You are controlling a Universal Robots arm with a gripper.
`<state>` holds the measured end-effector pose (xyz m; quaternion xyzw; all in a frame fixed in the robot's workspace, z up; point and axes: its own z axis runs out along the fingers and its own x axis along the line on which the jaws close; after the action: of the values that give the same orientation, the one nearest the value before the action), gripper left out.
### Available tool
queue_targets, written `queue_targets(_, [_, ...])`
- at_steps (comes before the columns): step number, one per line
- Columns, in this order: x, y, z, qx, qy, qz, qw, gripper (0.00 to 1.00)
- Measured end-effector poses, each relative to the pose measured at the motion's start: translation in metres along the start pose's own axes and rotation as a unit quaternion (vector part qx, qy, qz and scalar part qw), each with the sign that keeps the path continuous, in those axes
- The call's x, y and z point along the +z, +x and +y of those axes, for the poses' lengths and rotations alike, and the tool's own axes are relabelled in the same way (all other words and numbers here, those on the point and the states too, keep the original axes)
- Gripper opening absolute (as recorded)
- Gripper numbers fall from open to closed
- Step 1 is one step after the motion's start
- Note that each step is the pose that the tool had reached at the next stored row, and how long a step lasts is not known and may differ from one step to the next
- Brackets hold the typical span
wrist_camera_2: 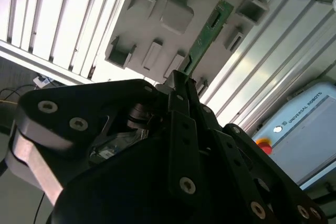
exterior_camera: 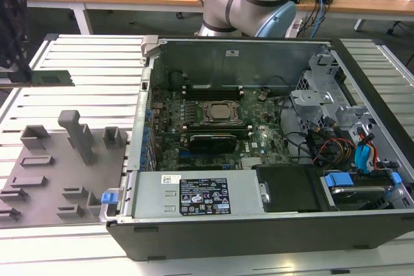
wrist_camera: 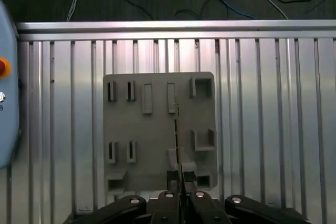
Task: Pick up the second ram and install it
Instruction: 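Pick up the second ram and move it above second insertion slot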
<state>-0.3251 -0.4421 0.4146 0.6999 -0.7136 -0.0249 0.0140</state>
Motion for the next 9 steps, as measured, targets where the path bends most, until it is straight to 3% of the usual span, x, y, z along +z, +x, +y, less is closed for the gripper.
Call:
queue_targets(5, [-0.001,-0.0005,-0.0216,0.0,-0.0001,0.0,1.0,0.14])
queue_targets(7, [-0.0017,-0.0006,-0.0335,0.0,-0.0003,0.0,1.0,0.14])
queue_targets(8, [-0.0022,-0.0009,-0.045,0.0,-0.0004,0.0,1.0,0.14])
queue_targets(9, [-0.0024,-0.001,-0.0485,0.0,-0.0004,0.0,1.0,0.14])
